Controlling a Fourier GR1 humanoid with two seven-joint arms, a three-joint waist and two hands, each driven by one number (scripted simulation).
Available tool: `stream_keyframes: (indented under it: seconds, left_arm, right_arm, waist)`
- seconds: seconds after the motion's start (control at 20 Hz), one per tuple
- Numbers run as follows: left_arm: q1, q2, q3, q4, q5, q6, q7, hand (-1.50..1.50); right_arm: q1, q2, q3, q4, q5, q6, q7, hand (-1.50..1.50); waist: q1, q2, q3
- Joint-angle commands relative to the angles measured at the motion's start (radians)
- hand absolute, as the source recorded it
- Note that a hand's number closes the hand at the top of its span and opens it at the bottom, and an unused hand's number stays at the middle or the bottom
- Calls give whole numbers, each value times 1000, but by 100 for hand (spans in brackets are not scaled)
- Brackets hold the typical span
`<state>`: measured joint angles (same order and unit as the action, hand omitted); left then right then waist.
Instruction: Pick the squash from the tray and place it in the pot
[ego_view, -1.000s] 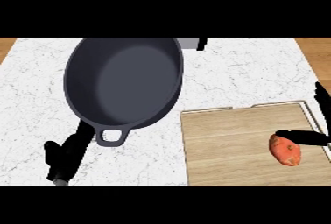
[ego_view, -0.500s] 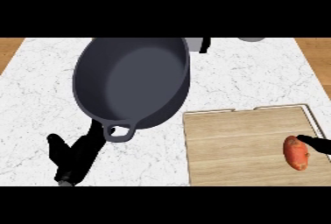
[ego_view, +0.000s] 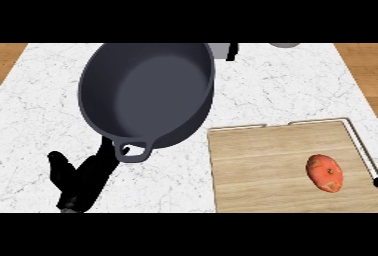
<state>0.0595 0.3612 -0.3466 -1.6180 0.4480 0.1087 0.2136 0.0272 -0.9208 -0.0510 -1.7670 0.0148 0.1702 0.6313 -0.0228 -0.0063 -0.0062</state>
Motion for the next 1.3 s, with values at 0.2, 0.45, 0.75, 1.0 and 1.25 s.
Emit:
stream_keyframes:
  seconds: [0.2,0.45,0.75,1.0,1.25]
  left_arm:
    - [-74,-43,11,-34,-20,4,-3,0]
    - [-52,-24,27,-82,-27,-14,20,0]
    - [-141,-36,73,-5,-2,-58,45,0]
    - [-110,-99,25,4,-63,-18,8,0]
    - [-112,-75,44,-35,-58,-42,33,0]
  right_arm:
    - [-26,-19,-64,-251,-193,64,441,-150]
    - [-43,62,-7,-266,-159,17,479,-150]
    - [-44,150,131,-235,-16,-15,450,-150]
    - [-3,138,152,-242,75,4,467,-150]
    - [-38,163,201,-154,169,3,465,-150]
  waist:
    - [8,2,5]
    - [22,4,6]
    - [23,8,6]
    - [14,6,6]
    - [23,7,6]
